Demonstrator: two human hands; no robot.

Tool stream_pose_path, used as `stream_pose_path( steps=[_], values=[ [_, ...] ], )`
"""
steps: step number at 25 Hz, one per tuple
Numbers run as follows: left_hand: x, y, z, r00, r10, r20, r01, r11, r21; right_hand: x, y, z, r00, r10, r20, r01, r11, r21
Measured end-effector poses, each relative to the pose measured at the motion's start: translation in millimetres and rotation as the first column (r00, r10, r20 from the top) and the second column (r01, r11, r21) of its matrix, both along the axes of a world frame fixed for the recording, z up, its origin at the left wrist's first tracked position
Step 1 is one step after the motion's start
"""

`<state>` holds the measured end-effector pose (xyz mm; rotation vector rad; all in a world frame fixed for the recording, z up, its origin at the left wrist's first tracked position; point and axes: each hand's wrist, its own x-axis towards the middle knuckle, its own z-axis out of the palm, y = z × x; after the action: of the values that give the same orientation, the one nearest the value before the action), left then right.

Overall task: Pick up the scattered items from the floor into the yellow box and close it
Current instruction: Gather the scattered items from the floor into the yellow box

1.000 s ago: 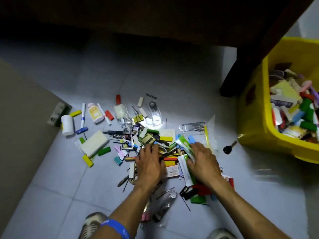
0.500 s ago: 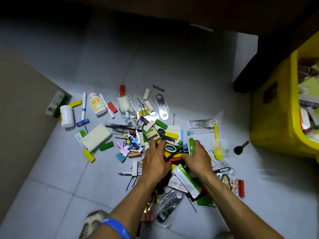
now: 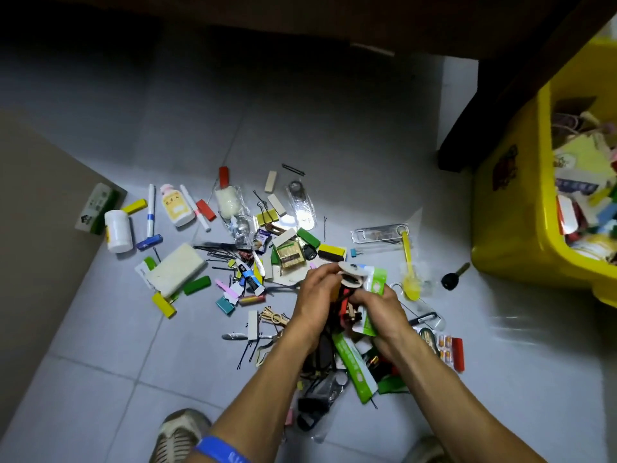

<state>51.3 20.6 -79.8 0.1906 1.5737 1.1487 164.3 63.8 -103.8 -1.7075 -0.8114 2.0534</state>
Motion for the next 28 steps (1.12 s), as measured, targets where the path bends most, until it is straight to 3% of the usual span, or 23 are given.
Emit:
stream_pose_path(
  steps=[8,13,19,23,26,28],
  values=[
    [17.5,13.1,82.5,0.989,-0.108,-0.104,0.115,0.991,0.065,32.5,18.9,75.7,0.996,-0.02,-0.089,0.037,0.982,0.186],
    [58.3,31.4,149.2,0.984,-0.135,-0.118,0.157,0.967,0.201,69.1,32.8,141.6,0.986,-0.052,-0.159,0.096,0.955,0.279],
    [141.7,126.9,218.7,0.951,-0.245,-0.19,0.296,0.899,0.322,154.5,112.5,220.1,0.975,-0.195,-0.11,0.224,0.876,0.427],
    [199.7,212.2,226.6,0.926,-0.336,-0.175,0.377,0.86,0.343,209.1,186.9,236.3,0.941,-0.317,-0.117,0.335,0.833,0.44],
    [211.4,242.9,203.2,0.885,-0.435,-0.169,0.466,0.839,0.282,232.9,217.7,215.7,0.957,-0.282,0.06,0.243,0.901,0.358],
    [198.4,237.9,177.6,0.784,-0.509,-0.356,0.595,0.779,0.197,241.6,224.8,192.4,0.938,-0.18,0.297,0.086,0.949,0.302]
  ],
)
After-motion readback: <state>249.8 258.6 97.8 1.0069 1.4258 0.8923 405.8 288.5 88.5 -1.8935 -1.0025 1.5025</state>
